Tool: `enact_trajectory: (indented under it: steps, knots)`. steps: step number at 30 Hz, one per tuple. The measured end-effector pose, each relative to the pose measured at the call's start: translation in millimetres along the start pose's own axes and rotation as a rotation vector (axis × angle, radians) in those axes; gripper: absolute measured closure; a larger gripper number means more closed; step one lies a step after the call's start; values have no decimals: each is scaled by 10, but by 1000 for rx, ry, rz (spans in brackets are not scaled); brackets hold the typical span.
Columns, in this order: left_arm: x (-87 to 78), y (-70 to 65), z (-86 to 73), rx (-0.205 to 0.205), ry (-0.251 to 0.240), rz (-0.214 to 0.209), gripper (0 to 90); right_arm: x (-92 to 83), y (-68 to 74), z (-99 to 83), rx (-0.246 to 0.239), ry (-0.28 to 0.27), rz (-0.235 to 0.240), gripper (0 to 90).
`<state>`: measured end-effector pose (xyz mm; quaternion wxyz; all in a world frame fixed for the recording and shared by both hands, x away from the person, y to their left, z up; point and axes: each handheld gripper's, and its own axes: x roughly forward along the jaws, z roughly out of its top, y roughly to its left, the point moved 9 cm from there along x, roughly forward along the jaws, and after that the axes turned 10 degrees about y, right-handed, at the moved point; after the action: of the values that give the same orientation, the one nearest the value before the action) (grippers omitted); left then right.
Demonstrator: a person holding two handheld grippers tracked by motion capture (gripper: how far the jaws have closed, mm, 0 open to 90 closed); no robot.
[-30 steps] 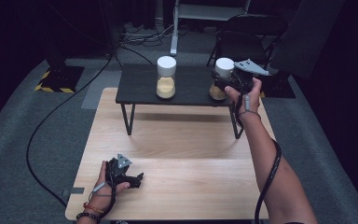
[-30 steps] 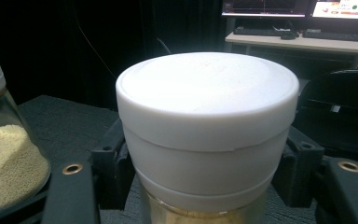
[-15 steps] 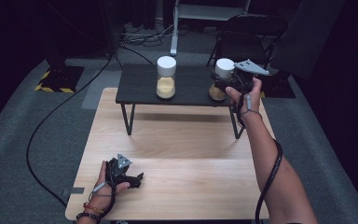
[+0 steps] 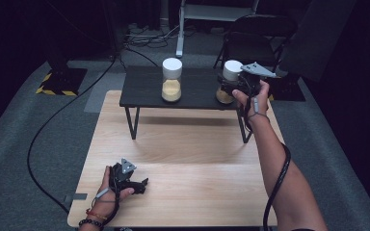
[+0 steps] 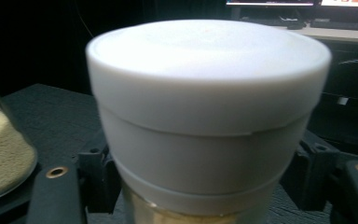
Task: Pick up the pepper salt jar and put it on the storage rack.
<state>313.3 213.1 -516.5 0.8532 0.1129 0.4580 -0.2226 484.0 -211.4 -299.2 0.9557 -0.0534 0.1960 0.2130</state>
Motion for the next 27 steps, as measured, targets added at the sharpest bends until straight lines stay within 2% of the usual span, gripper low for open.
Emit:
enact_trajectory:
  steps: [5,8,12,18,27]
  knots:
    - [0,0,0,0,0,0,5,36,12,-8,-26,15,-27,165]
    - [0,0,0,0,0,0,5,61,10,-15,-23,27,-39,102]
    - [0,0,0,0,0,0,5,69,-12,-26,-21,25,-29,48]
    - [0,1,0,0,0,-1,5,44,-22,-54,-51,40,-29,21]
    - [0,1,0,1,0,0,5,-53,-1,-100,-74,1,-33,22]
